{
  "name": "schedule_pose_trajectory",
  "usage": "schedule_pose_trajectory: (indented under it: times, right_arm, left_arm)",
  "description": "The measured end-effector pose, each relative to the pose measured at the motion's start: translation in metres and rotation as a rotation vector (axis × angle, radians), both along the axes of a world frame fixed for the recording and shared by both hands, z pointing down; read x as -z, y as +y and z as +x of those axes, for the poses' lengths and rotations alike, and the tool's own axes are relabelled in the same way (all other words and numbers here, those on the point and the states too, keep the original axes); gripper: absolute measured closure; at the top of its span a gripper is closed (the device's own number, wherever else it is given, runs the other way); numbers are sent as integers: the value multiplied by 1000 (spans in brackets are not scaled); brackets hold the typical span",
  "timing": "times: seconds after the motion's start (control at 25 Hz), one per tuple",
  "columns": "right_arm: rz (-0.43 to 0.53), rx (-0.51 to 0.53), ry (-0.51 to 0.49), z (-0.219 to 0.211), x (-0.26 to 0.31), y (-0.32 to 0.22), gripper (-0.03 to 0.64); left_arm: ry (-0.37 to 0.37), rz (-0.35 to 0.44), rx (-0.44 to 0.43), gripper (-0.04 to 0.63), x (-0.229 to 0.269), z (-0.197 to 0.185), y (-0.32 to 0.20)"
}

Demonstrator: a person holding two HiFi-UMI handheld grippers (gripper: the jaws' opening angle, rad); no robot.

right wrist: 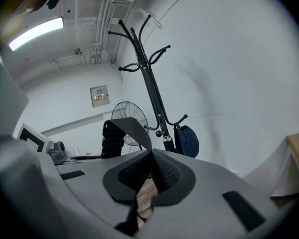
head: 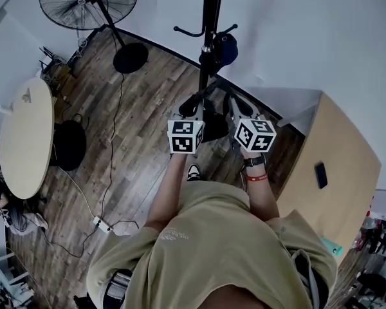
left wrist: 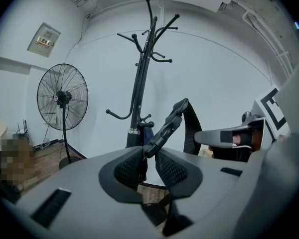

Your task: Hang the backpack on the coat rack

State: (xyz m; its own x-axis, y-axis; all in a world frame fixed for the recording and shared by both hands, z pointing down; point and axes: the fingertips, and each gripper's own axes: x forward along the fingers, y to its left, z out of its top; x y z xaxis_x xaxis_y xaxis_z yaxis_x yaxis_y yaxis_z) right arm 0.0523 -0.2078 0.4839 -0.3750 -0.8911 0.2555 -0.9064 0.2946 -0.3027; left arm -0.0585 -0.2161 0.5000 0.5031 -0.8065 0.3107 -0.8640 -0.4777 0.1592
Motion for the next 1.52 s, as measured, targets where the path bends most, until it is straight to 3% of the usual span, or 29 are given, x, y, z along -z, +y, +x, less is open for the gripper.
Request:
schedule_pose_trajectory:
  times: [0.48,0.72,1.52]
  right_arm:
    - [32,24,19,-10,1,-43,597]
    - [65,66,-33,-5,10,-65,597]
    - [4,89,-66,18,-10,-146,597]
  left_arm:
    - [3,9,-47,506,4,-3,-44]
    - [8,14,-26,506,11,3,-58]
    - [-29,-41,28,506,-13,21,-122]
